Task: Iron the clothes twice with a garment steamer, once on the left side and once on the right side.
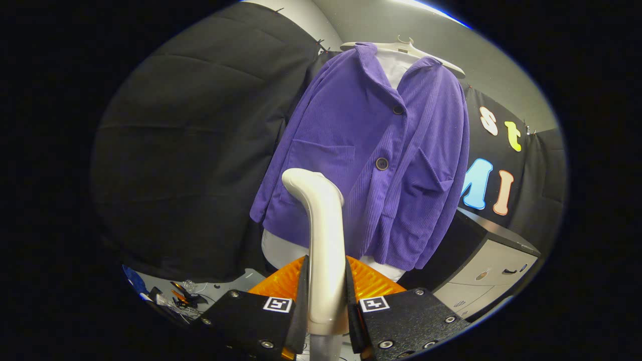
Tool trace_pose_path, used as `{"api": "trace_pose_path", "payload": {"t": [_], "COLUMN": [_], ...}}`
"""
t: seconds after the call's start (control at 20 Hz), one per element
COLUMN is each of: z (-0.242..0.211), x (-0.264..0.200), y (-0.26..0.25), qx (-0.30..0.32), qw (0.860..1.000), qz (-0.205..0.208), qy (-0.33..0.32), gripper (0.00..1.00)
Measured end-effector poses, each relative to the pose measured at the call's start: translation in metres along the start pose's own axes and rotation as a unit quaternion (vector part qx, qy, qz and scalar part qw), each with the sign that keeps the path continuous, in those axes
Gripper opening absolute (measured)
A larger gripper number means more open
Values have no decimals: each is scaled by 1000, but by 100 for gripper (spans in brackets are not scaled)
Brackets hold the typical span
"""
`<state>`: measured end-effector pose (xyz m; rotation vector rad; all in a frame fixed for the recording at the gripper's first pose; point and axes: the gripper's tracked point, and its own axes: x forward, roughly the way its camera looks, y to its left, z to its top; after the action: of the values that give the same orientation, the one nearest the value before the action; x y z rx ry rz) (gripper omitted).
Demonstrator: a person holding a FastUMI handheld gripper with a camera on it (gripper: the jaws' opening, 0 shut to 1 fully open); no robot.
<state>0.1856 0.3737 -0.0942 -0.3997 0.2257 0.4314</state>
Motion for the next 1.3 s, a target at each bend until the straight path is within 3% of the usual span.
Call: {"api": "trace_pose_path", "payload": {"t": [0.75,1.0,1.3], "z": [-82,-80,-75], "x": [-28,-74,-135], "y": [22,-11,-88], "qx": [20,53,98], "qw": [996,996,995], "qz": [26,20,-9], "qy": [79,71,31], "gripper": [35,35,35]}}
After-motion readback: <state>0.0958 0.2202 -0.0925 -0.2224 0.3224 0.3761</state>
